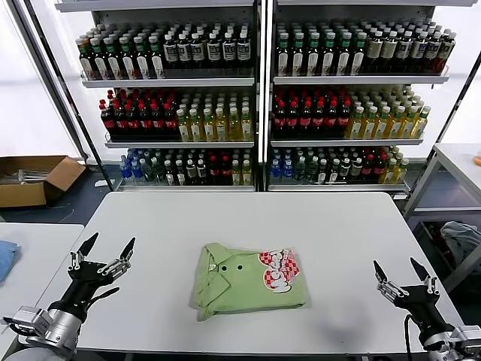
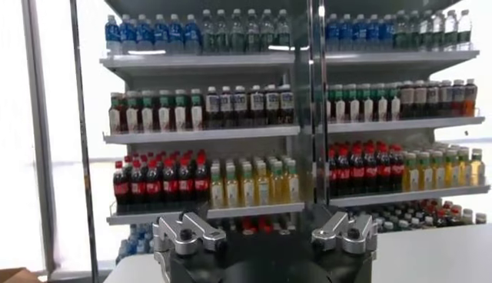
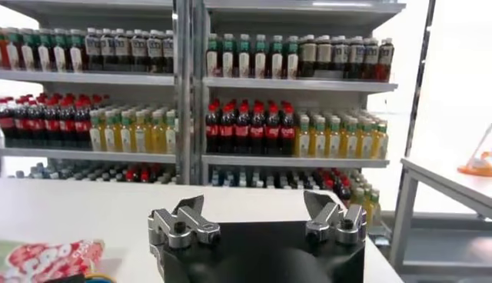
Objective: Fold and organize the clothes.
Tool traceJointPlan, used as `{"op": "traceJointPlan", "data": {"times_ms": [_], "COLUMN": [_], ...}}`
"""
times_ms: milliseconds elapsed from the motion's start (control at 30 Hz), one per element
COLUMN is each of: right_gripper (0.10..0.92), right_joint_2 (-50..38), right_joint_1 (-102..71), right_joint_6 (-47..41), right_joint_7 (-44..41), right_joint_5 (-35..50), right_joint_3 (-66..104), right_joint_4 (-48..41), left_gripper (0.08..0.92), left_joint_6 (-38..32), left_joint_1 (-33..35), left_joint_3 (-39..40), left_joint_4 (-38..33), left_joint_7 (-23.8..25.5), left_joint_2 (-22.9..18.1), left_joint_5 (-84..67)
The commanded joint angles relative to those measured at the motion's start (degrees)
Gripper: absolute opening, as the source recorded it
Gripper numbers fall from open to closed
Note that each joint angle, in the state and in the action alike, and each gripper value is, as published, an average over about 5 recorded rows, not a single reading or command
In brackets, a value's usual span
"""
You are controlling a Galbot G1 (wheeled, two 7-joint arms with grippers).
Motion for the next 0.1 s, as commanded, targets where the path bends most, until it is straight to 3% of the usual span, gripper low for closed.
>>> {"op": "traceJointPlan", "data": {"times_ms": [33, 100], "right_gripper": [0.823, 0.823], "right_joint_2": [1.1, 1.2], "right_joint_1": [-1.7, -1.7], "right_joint_6": [-0.4, -0.5], "right_joint_7": [-0.9, -1.0], "right_joint_5": [-0.2, -0.2], "right_joint_3": [1.6, 1.5], "right_joint_4": [0.7, 0.8], "left_gripper": [0.823, 0.823], "left_joint_6": [-0.5, -0.5], "left_joint_1": [0.3, 0.4], "left_joint_3": [0.2, 0.2], "left_joint_4": [-0.8, -0.8], "left_joint_7": [1.5, 1.5], "left_joint_2": [-0.9, -1.0], "left_joint_5": [0.5, 0.5]}}
